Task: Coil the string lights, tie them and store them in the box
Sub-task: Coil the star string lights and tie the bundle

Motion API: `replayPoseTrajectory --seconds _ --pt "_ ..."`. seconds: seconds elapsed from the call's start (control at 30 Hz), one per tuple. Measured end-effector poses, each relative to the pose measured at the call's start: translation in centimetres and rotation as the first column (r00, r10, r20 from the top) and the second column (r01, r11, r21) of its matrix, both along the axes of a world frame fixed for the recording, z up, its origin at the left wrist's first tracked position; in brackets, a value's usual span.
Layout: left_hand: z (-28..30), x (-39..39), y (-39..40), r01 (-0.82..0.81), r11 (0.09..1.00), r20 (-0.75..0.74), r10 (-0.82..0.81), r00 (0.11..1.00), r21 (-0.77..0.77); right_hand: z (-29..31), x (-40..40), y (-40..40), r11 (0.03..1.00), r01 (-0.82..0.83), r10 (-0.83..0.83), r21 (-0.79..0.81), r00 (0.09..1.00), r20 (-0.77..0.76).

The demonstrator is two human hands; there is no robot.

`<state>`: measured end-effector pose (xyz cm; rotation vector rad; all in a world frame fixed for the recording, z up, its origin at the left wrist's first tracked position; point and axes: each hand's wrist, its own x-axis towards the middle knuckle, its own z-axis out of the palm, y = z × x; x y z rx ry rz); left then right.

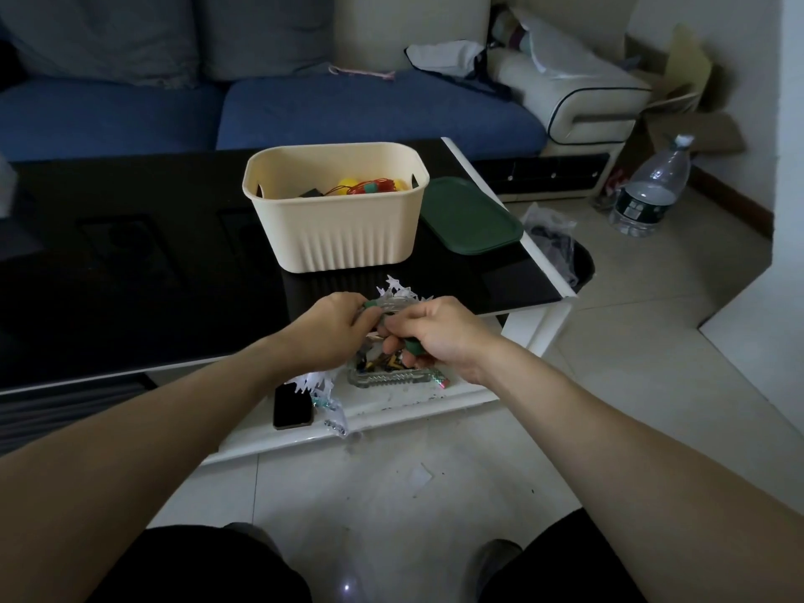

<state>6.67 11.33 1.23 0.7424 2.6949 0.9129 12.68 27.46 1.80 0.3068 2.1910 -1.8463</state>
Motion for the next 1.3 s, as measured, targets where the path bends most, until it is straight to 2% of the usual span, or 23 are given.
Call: replayPoseTrajectory --seconds 0.07,0.17,0.3,0.4,0.53,0.67,0.77,0.83,0.93,1.0,1.13,1.23,1.3 --pt "0.1 -0.1 0.1 0.002 0.999 -0.05 -0.004 0.999 -0.037 0.3 0.0 -0.3 0.998 -0.021 0.024 0.065 0.999 -0.045" --pt "0.1 -0.2 0.2 -0.045 0.999 -0.071 0.044 0.996 -0.004 0.9 0.0 -0.6 0.986 -0.062 0.077 0.158 0.992 -0.095" --pt "-0.2 -0.1 0.2 -0.07 0.997 0.048 0.068 0.997 0.043 0.9 0.5 -0.3 0.954 -0.15 0.185 0.261 0.976 -0.116" --pt "-0.2 0.2 0.2 -0.057 0.993 0.141 0.043 0.989 0.101 0.4 0.6 -0.4 0.964 -0.121 0.15 0.239 0.983 -0.11" --pt "-0.4 0.8 0.3 -0.051 0.995 0.248 0.028 0.968 0.085 -0.1 0.5 -0.6 0.973 -0.095 0.114 0.211 0.99 -0.079" --pt "-0.6 0.6 0.6 -0.163 0.959 0.495 0.029 0.868 0.23 -0.2 0.6 -0.9 0.974 -0.107 0.123 0.199 0.99 -0.07" --pt "-0.2 0.6 0.7 -0.233 0.924 0.568 0.021 0.823 0.303 0.0 0.6 -0.9 0.98 -0.099 0.112 0.17 0.991 -0.071" --pt "-0.3 0.5 0.4 -0.183 0.938 0.537 -0.004 0.843 0.294 0.1 0.6 -0.8 0.984 -0.092 0.104 0.155 0.992 -0.07" --pt "-0.6 0.3 -0.1 -0.055 0.987 0.337 0.001 0.942 0.152 0.2 0.6 -0.6 0.983 -0.082 0.095 0.167 0.993 -0.072" --pt "-0.6 0.1 -0.3 -0.03 0.996 0.228 0.009 0.974 0.086 0.3 0.6 -0.6 0.978 -0.09 0.104 0.186 0.992 -0.067" --pt "-0.6 0.0 -0.2 -0.033 0.987 0.18 0.005 0.984 0.154 0.4 0.6 -0.7 0.976 -0.074 0.092 0.207 0.993 -0.076" --pt "-0.8 0.0 -0.2 -0.1 0.962 0.192 0.052 0.98 0.253 0.5 0.4 -1.0 0.955 -0.083 0.12 0.286 0.986 -0.113" --pt "-0.9 -0.1 -0.1 -0.13 0.96 0.175 0.087 0.981 0.249 0.7 0.3 -0.9 0.944 -0.092 0.138 0.318 0.982 -0.125"
